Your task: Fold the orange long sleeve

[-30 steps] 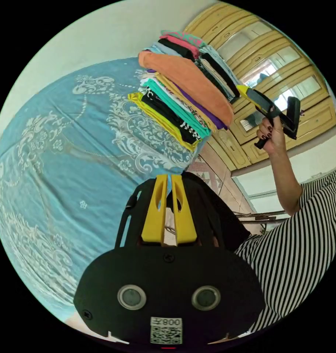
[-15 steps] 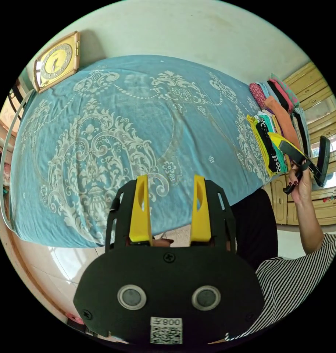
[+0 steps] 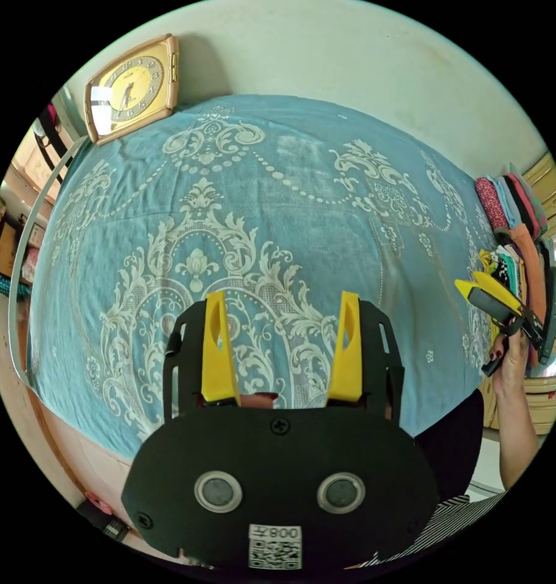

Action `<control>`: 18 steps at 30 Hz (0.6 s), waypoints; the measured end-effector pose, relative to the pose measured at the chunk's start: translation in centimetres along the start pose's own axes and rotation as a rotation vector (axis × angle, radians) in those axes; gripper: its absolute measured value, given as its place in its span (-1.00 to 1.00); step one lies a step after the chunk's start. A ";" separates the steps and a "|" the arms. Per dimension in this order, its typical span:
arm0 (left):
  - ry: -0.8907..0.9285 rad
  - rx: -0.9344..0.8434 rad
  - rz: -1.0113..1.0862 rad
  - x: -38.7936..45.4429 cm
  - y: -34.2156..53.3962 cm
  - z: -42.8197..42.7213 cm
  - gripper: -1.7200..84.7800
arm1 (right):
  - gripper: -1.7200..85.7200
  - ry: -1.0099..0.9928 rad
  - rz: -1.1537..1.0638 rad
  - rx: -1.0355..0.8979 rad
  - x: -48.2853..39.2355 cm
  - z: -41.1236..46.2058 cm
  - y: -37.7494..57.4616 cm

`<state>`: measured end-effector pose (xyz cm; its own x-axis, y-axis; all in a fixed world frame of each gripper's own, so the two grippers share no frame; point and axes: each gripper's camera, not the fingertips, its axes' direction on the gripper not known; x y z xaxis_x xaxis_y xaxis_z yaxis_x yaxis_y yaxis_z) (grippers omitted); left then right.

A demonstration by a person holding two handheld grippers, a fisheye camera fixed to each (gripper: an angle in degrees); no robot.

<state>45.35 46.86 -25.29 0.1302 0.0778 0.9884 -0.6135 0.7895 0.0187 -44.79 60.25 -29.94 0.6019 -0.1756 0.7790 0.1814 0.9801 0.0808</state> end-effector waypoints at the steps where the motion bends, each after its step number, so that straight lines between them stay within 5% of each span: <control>1: 0.001 -0.008 -0.016 -1.2 0.0 0.2 -0.40 | -0.34 0.016 0.017 -0.004 -0.3 2.1 -0.8; 6: -0.106 0.049 -0.024 -3.8 1.2 -0.5 -0.39 | -0.32 0.039 0.059 -0.095 -1.4 10.9 -2.8; 18: -0.142 0.171 -0.053 -10.6 3.7 -3.8 -0.38 | -0.31 0.118 0.034 0.050 -5.1 22.2 -5.4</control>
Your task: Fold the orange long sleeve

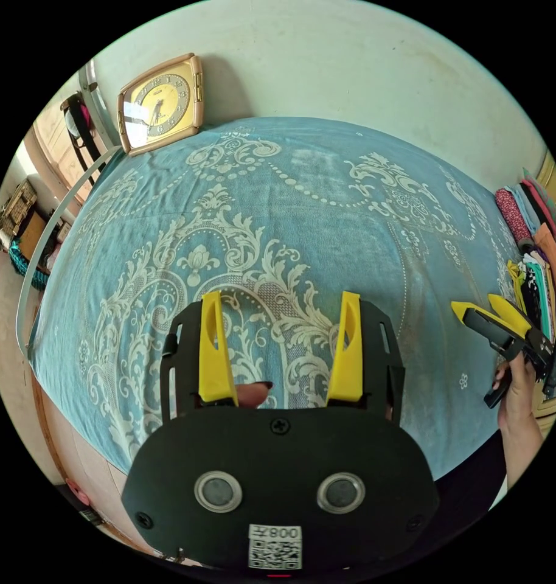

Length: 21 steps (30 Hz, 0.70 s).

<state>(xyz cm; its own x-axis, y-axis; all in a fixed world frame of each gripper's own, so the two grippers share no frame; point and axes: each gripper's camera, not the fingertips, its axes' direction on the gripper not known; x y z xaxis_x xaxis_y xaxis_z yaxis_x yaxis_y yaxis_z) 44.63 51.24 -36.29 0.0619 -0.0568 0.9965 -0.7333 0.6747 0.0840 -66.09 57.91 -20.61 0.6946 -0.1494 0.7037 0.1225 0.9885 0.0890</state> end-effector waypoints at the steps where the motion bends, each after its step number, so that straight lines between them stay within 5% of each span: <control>1: -0.001 0.000 0.000 -0.6 0.0 -0.2 -0.38 | -0.31 0.002 -0.001 0.001 -0.3 0.9 -0.3; 21: -0.002 0.000 0.005 -8.1 0.3 -2.1 -0.38 | -0.31 0.004 -0.004 0.002 -1.6 12.3 -4.0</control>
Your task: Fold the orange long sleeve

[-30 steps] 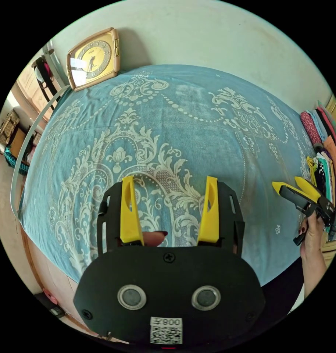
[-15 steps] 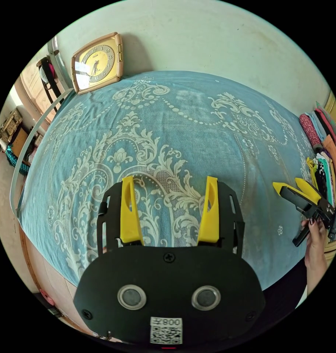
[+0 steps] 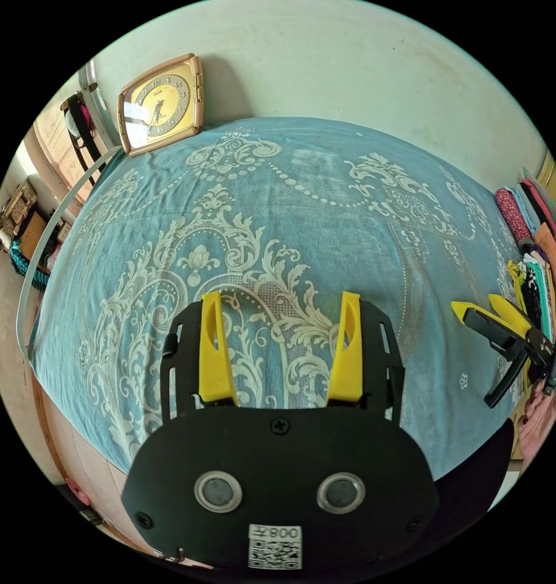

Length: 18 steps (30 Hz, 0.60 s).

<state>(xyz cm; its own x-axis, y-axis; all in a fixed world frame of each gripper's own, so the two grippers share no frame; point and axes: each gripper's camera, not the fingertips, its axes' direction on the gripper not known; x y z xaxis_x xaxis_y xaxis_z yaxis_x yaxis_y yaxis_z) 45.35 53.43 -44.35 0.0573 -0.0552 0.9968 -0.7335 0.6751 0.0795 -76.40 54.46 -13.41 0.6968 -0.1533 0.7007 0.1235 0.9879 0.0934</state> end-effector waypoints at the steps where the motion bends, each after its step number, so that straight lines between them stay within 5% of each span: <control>1: 0.000 -0.001 0.000 -0.3 0.0 0.0 -0.38 | -0.31 0.001 -0.001 0.000 0.0 0.5 -0.1; 18: 0.000 -0.002 0.004 -2.2 0.3 -0.2 -0.38 | -0.31 0.002 -0.003 0.003 1.7 5.4 -1.0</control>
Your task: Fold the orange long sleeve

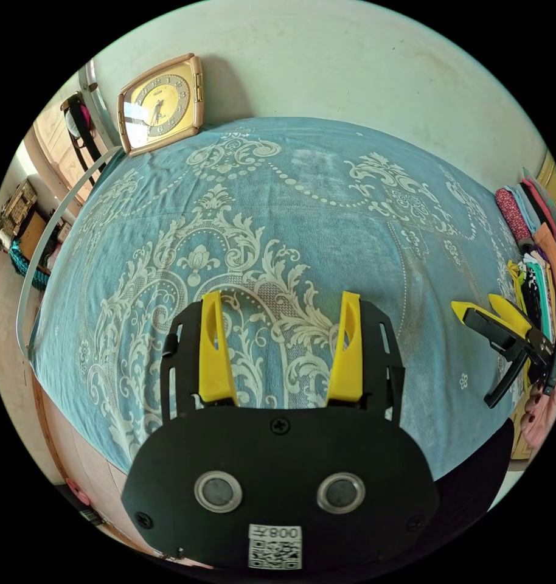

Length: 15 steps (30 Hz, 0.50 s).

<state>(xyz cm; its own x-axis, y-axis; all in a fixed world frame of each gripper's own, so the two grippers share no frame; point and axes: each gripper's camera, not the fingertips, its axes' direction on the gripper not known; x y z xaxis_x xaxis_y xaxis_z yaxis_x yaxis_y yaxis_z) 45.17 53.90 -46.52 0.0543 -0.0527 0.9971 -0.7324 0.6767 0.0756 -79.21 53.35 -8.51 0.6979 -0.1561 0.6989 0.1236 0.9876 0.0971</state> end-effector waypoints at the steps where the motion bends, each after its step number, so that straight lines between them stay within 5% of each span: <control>1: 0.000 0.000 0.000 0.0 0.0 0.0 -0.38 | -0.31 0.000 0.000 0.000 0.2 0.2 0.0; 15: -0.001 -0.002 0.003 0.9 -0.1 0.5 -0.38 | -0.31 0.005 -0.003 -0.001 2.6 1.8 0.6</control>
<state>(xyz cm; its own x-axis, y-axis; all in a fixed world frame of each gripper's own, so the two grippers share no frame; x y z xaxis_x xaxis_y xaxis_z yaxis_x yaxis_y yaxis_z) 44.96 53.46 -45.65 0.0515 -0.0509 0.9974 -0.7311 0.6784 0.0723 -78.60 53.60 -5.36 0.7008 -0.1592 0.6953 0.1266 0.9871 0.0984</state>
